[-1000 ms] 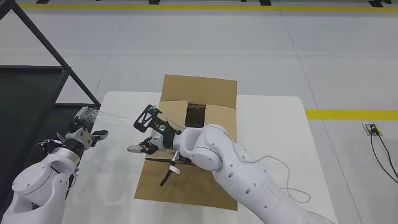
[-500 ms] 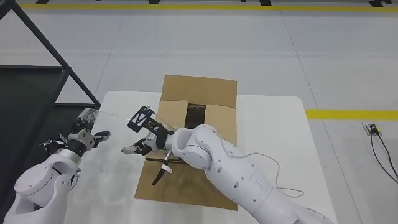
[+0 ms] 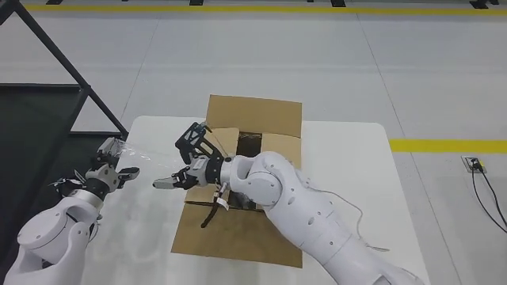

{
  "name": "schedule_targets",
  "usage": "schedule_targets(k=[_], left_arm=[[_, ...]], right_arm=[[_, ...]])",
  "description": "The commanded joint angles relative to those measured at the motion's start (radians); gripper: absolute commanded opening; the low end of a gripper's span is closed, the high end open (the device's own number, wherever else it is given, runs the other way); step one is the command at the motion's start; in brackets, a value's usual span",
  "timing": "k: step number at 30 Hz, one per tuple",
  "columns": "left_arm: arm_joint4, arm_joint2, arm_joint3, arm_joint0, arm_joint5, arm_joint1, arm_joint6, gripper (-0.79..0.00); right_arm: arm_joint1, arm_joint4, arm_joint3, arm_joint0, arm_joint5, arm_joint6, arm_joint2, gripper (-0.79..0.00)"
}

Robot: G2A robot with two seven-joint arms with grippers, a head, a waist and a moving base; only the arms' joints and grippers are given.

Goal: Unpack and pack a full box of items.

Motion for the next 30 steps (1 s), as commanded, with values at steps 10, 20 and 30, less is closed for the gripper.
schedule_targets(k=[10, 20, 30], left_arm=[[-0.009, -0.003, 0.002, 0.006, -0.005, -0.003, 0.001, 0.0], [-0.014, -0.022, -0.015, 0.018, -0.007, -0.003, 0.002, 0.0], [-0.02, -0.046, -0.034, 0.035, -0.013, -0.003, 0.003, 0.0]], right_arm=[[-0.024, 0.031, 0.071, 0.024, 0.112, 0.116, -0.022, 0.0], [-0.044, 0.063, 0.139, 0.058, 0.138, 0.156, -0.023, 0.0], [-0.051, 0.059, 0.152, 0.065, 0.139, 0.161, -0.017, 0.0]])
